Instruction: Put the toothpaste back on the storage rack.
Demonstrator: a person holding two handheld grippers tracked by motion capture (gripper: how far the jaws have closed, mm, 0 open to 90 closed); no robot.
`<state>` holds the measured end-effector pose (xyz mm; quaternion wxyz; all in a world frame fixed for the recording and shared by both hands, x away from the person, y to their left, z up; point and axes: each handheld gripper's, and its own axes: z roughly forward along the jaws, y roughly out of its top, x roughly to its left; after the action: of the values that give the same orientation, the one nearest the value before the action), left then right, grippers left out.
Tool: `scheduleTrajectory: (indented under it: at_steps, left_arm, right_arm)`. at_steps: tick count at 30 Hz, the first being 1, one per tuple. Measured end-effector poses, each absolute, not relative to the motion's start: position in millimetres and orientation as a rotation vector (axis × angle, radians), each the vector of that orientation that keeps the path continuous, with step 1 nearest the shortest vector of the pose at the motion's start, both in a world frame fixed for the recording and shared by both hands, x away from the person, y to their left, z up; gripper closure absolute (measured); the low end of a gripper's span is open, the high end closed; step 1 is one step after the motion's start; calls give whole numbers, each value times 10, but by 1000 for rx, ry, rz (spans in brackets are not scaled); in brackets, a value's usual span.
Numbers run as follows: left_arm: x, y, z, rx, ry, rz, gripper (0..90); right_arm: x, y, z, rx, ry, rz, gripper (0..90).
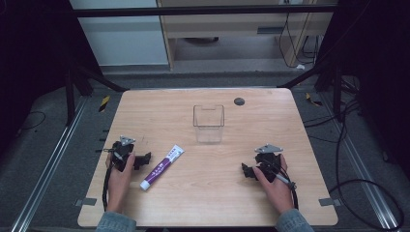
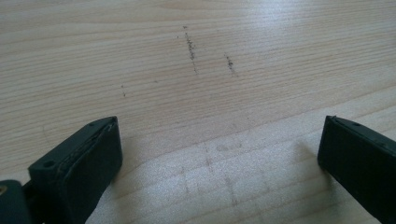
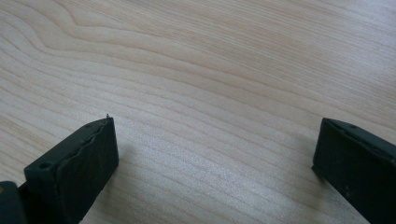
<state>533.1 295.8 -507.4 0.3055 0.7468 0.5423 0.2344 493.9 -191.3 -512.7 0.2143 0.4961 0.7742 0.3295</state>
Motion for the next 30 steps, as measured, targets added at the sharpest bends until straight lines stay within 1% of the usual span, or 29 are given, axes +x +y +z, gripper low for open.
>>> scheduleTrajectory:
  at_steps: [19,21,22,23,24,25,28,30]
  left_arm:
    - [5342,2939,-5074,1972,1442,625,0]
    - [5333,2929,-5061,1958,1436,621,41]
    - [5311,2922,-5010,1912,1417,635,47]
    - [5311,2922,-5010,1912,1417,635,43]
    - [5262,2932,-4917,1839,1402,661,45]
    - [5246,2935,-4886,1818,1399,674,45]
    - [5222,2929,-4830,1810,1387,706,43]
    - [5201,2921,-4816,1815,1388,697,39]
  right_arm:
    - [4917,-1911,-5127,1376,2148,913,4]
    - [4917,-1912,-5127,1376,2148,914,4]
    - [4917,-1912,-5127,1376,2149,913,4]
    - [4917,-1912,-5127,1376,2149,913,4]
    - [4916,-1913,-5127,1374,2150,915,4]
    - [4912,-1915,-5127,1372,2153,917,4]
    - [4900,-1921,-5127,1367,2157,920,4]
    - [4901,-1922,-5128,1364,2156,918,4]
